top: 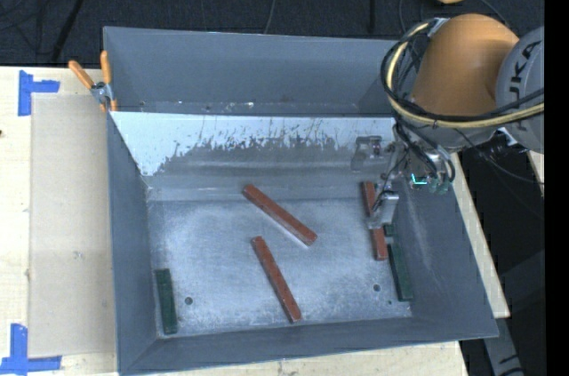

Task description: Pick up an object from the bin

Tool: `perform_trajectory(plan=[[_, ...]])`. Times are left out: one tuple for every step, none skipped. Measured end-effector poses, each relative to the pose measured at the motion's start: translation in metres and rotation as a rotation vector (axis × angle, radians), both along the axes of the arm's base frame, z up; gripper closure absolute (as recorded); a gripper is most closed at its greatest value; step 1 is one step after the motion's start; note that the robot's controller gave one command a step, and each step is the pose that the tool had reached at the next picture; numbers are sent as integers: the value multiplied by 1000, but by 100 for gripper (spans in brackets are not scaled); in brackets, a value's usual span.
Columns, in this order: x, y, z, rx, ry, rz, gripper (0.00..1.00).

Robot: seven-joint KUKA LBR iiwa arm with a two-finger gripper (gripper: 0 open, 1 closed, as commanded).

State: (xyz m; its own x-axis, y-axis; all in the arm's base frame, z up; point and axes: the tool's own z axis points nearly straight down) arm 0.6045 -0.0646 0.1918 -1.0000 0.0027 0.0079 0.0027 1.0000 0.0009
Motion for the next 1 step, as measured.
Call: perform_trajectory(plan=[[2, 0, 5, -1, -8, 1, 0]])
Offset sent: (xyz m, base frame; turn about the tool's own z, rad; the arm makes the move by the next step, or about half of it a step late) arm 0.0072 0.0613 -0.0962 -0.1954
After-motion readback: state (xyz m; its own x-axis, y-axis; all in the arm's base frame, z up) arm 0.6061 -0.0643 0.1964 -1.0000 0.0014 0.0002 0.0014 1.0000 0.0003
